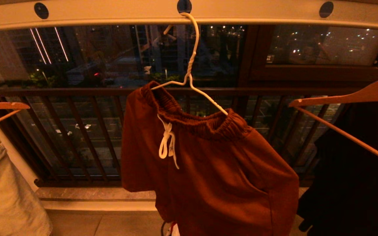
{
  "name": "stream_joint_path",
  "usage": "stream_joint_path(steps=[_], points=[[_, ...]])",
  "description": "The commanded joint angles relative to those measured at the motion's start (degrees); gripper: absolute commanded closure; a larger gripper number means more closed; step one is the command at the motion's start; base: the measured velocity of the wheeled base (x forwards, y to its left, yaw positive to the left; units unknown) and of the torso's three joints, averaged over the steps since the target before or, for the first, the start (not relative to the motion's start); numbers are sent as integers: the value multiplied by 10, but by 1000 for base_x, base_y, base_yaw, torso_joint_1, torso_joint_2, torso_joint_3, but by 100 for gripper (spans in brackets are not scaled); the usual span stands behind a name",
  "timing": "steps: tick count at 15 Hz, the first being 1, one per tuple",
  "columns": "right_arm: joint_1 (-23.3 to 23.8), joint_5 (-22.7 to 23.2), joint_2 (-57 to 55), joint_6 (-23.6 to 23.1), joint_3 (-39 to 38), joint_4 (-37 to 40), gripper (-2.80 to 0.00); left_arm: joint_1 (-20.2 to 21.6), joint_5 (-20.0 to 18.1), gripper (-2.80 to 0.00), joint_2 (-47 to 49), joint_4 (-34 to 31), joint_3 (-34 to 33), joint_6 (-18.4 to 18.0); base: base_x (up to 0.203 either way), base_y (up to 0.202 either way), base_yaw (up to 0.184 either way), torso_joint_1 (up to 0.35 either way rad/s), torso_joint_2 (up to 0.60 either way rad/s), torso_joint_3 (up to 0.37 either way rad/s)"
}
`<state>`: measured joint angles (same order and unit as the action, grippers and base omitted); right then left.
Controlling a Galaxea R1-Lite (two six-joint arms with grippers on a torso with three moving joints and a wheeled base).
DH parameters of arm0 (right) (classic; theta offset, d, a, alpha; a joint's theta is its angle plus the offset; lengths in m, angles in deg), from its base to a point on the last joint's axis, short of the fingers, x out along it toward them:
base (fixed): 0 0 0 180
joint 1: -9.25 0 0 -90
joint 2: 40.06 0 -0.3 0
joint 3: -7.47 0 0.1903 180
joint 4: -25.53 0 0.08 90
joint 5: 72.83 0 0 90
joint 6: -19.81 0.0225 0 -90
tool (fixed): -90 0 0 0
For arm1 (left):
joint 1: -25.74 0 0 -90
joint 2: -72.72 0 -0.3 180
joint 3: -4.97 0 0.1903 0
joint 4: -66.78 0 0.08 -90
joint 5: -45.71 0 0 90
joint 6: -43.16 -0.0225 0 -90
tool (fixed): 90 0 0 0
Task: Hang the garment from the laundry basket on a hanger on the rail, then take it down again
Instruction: Take the clothes off the clothes rack
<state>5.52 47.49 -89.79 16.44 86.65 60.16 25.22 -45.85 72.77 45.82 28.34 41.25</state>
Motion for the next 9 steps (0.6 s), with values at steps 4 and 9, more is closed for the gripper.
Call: stream_joint_path(steps=[4, 9], points=[[-70, 0, -75, 2, 55, 0, 0, 0, 0, 0, 0, 0, -8, -1, 0, 0, 0, 0, 0, 0], [-154, -31, -140, 7, 84, -17, 0, 0, 0, 0, 0, 0, -8, -2, 0, 0, 0, 0, 0, 0]])
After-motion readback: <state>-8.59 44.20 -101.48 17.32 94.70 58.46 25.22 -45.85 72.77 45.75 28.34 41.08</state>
